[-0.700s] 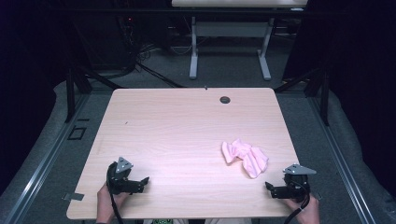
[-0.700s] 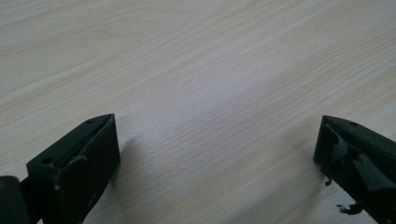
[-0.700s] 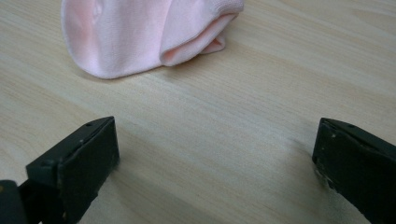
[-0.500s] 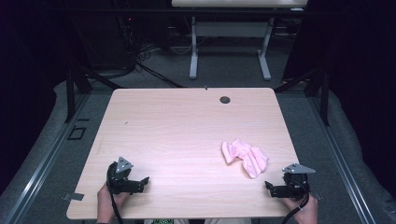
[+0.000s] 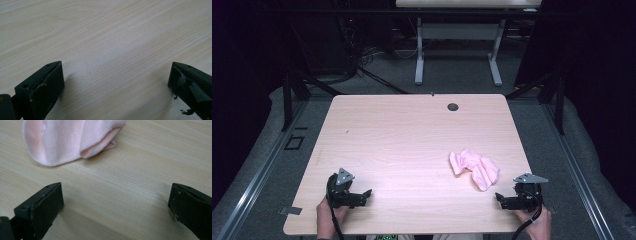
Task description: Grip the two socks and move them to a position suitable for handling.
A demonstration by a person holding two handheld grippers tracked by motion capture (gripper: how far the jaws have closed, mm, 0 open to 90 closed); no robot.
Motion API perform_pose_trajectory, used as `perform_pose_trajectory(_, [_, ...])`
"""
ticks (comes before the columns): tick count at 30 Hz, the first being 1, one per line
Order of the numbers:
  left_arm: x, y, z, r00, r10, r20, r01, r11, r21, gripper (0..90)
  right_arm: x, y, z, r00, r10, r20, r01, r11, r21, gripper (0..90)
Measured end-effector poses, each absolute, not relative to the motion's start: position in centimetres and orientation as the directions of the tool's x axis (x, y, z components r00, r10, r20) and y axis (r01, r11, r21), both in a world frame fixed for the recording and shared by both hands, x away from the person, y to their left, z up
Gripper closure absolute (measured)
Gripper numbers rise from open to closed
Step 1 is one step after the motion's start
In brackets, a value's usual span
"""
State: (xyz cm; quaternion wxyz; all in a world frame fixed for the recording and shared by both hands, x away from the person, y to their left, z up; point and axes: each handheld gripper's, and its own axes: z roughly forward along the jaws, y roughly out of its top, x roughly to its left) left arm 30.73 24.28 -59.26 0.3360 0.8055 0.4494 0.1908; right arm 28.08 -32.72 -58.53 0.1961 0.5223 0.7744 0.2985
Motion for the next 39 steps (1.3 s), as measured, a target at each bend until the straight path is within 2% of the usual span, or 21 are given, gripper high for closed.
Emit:
perform_pose_trajectory(7, [30.7,24.3,-59.3,0.519,0.855,0.003,0.599,-0.366,0.712,0.3,29.0,-32.8,-57.4,-0.388,0.922,0.019,0.763,0.309,0.567,0.0])
perform_pose_trajectory(22, [30.7,24.3,-59.3,0.518,0.855,0.003,0.6,-0.366,0.712,0.3,31.2,-30.6,-53.3,-0.45,0.893,0.032,0.763,0.365,0.533,0.0])
perform_pose_trajectory(35, [30.7,24.2,-59.3,0.517,0.856,0.003,0.6,-0.365,0.712,0.4,34.7,-27.4,-52.0,-0.518,0.855,-0.004,0.749,0.456,0.481,0.0])
perform_pose_trajectory(37, [30.7,24.2,-59.3,0.516,0.857,0.003,0.6,-0.364,0.712,0.3,35.6,-26.7,-52.0,-0.543,0.839,-0.037,0.741,0.5,0.448,5.5])
perform_pose_trajectory(38, [30.7,24.2,-59.3,0.516,0.857,0.003,0.6,-0.364,0.712,0.3,35.6,-26.7,-52.0,-0.543,0.839,-0.037,0.741,0.5,0.448,5.5])
perform_pose_trajectory(39, [30.7,24.2,-59.3,0.516,0.856,0.003,0.6,-0.364,0.712,0.3,36.2,-26.3,-52.3,-0.541,0.839,-0.057,0.74,0.507,0.441,13.4])
